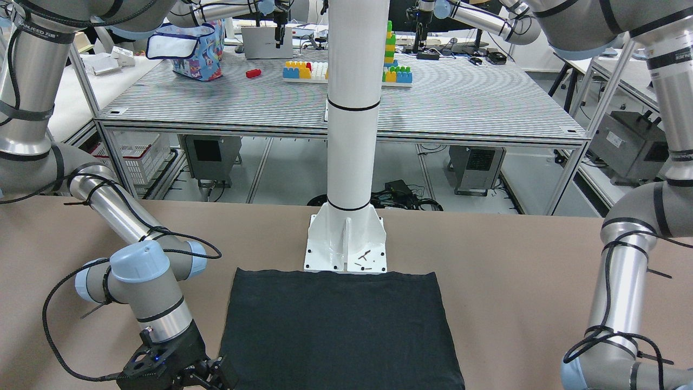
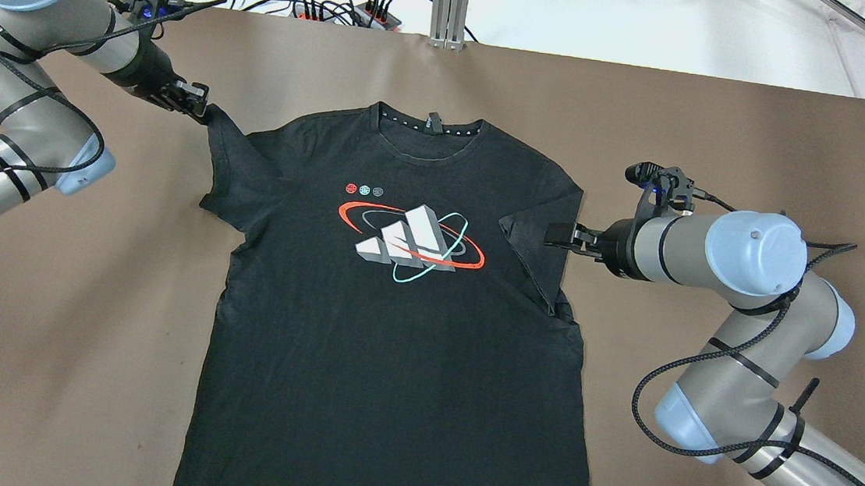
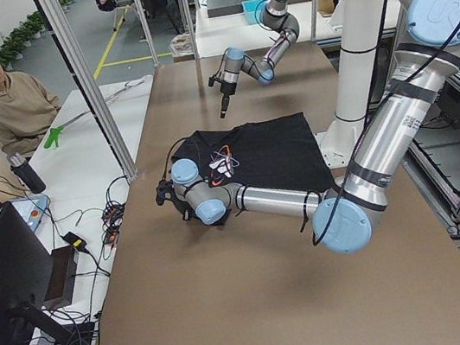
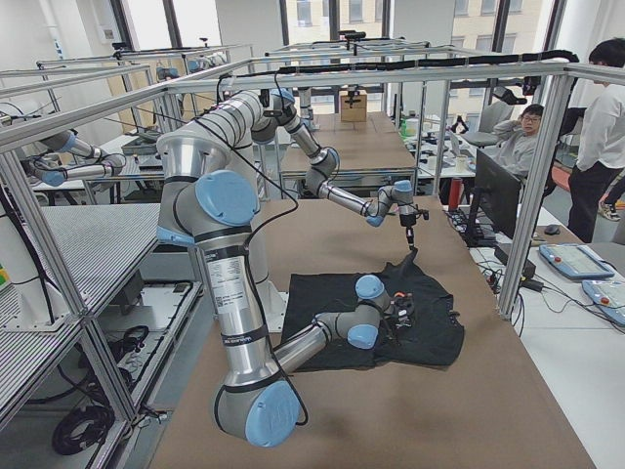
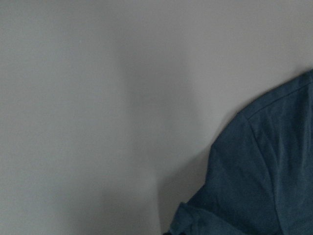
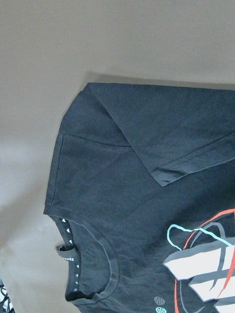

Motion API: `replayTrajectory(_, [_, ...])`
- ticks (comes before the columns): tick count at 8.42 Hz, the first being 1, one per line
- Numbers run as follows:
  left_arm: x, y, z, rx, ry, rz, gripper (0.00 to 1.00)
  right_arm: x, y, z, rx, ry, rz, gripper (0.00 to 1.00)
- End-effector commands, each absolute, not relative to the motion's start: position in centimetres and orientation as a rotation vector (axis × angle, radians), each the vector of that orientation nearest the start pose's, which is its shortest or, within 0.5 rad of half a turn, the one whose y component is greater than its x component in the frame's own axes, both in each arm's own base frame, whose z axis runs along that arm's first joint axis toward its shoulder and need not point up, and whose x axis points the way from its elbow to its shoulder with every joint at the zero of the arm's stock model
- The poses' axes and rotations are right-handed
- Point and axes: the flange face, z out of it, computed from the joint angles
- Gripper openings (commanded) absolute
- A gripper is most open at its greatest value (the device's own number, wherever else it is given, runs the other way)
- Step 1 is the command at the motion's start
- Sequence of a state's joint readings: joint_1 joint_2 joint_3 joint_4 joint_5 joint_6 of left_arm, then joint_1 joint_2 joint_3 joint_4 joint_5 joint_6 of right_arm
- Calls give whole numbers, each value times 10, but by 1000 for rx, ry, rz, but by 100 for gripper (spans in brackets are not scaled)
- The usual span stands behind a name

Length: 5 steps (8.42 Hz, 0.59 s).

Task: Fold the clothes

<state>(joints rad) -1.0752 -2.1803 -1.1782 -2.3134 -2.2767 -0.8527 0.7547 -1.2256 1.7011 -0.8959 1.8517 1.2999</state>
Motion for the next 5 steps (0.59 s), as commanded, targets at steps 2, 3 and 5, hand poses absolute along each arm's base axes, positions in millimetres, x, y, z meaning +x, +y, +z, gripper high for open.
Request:
replayTrajectory(2, [384, -621, 303, 432, 1109, -100, 0, -381, -501, 331, 341, -1123, 266, 95])
replayTrajectory(3, [432, -595, 289, 450, 1105, -137, 0, -381, -501, 331, 344, -1120, 261, 95])
replayTrajectory(5, [476, -574, 279, 485, 1087, -177, 0, -383, -500, 335, 343, -1116, 254, 95])
